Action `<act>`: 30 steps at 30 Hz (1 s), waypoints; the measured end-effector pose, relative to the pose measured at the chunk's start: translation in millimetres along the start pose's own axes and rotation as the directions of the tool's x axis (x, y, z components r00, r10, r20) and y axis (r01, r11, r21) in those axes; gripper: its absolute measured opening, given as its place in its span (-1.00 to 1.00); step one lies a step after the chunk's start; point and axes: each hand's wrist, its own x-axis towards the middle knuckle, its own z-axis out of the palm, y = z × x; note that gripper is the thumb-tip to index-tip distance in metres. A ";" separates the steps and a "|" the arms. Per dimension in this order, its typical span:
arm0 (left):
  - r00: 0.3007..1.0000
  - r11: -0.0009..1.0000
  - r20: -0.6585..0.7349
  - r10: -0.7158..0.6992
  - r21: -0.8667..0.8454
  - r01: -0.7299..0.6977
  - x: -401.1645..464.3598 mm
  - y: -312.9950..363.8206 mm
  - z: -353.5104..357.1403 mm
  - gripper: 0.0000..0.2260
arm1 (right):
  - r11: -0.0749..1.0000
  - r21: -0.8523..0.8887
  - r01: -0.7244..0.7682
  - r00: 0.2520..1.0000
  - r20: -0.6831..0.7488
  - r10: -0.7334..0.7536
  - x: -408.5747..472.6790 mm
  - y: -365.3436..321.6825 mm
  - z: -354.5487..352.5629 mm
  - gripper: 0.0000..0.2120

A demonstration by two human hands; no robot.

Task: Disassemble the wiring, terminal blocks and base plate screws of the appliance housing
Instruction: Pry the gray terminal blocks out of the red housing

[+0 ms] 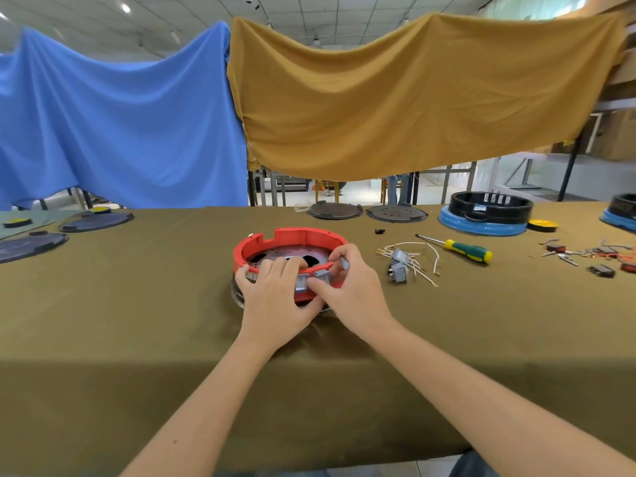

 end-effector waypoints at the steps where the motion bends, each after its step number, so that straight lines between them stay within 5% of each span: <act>1: 0.999 0.999 0.010 0.030 -0.027 -0.030 -0.4 -0.2 -0.3 -0.62 | 1.000 -0.024 0.000 1.000 -0.011 0.000 1.5 1.3 2.4 -0.65; 8: 0.995 0.993 0.027 0.093 -0.072 -0.091 1.3 -0.9 0.3 -0.70 | 0.999 -0.038 -0.008 0.998 -0.059 0.005 7.0 10.1 -1.1 -0.74; 17: 0.998 0.995 0.010 0.067 -0.076 -0.066 0.7 -0.9 -0.3 -0.71 | 0.953 0.291 -0.079 0.969 -0.200 0.142 5.5 27.5 -34.6 -0.82; 30: 0.999 0.991 -0.008 0.052 -0.121 -0.053 1.9 -2.3 -0.2 -0.76 | 0.962 -0.014 -0.271 0.911 -0.326 0.252 32.3 84.7 -93.7 -0.84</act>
